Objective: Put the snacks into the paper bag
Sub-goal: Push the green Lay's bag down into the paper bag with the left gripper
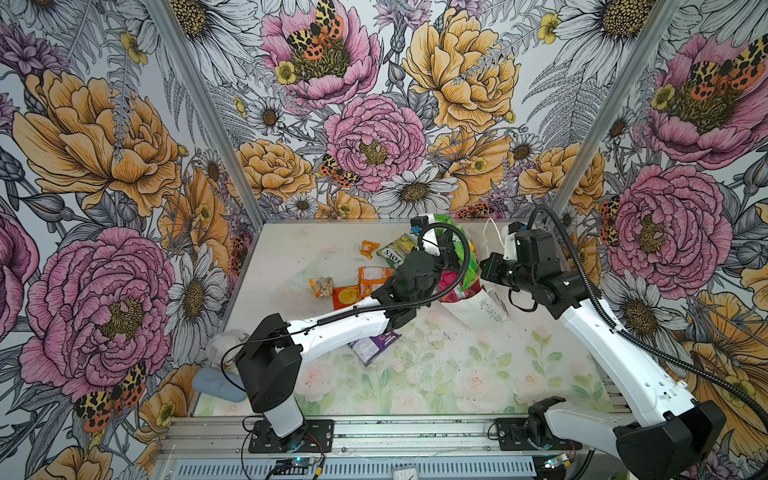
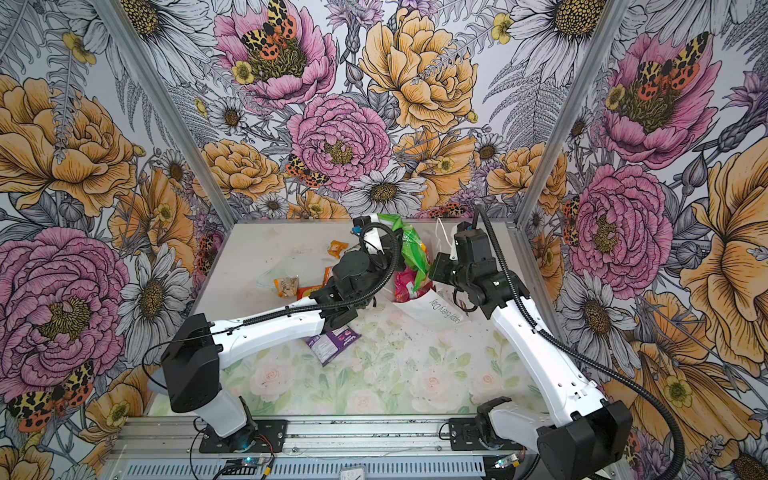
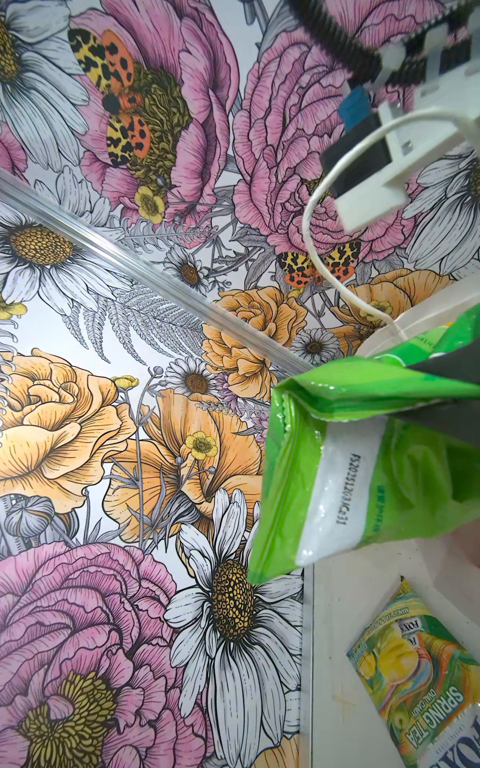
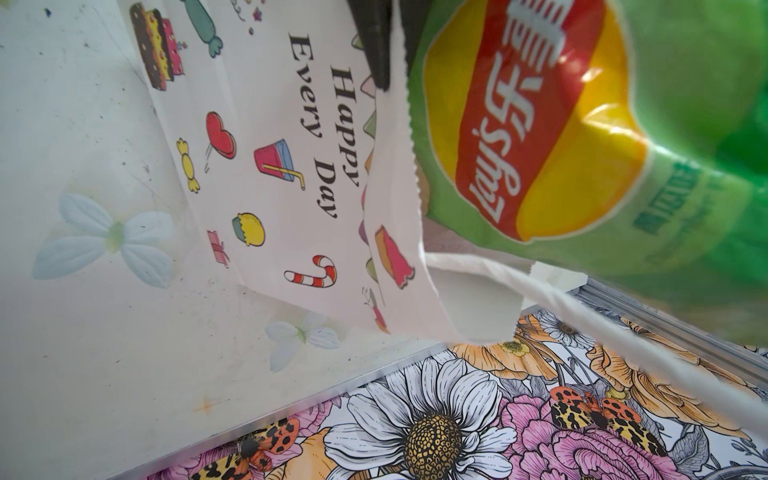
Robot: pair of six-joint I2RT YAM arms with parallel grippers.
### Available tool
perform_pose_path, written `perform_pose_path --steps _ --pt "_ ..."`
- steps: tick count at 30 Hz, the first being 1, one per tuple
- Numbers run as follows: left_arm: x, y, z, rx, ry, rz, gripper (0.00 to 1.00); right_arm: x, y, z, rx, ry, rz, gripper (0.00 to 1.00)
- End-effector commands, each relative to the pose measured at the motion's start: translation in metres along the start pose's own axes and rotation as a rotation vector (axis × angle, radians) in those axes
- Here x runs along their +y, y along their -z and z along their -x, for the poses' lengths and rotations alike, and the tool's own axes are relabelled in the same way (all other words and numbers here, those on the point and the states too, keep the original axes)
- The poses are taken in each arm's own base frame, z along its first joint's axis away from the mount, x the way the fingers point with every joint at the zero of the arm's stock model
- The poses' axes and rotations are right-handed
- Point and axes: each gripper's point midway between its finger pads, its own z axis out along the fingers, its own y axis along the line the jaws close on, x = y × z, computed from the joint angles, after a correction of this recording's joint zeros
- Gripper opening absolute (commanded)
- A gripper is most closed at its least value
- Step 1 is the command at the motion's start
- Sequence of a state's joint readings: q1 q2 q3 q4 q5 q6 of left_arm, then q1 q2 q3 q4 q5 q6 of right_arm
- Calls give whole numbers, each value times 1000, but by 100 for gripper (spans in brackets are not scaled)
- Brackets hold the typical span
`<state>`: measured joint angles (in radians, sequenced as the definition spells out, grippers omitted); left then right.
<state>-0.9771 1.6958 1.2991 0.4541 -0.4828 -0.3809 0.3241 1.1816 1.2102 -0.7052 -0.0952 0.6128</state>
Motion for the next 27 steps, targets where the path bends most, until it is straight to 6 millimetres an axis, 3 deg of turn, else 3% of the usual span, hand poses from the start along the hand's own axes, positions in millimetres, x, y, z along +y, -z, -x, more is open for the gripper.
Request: perform_pose_path --steps 1,7,15,27 --pt "-13 -6 -7 2 -33 -36 0 17 13 19 -81 8 61 0" --pt "-22 10 -56 131 -117 -95 0 16 15 22 -88 7 60 0" --pt "-12 32 -88 255 -218 -130 0 19 16 26 -95 8 66 0" --pt "-6 39 -148 491 -268 -72 0 20 17 27 -101 8 64 0"
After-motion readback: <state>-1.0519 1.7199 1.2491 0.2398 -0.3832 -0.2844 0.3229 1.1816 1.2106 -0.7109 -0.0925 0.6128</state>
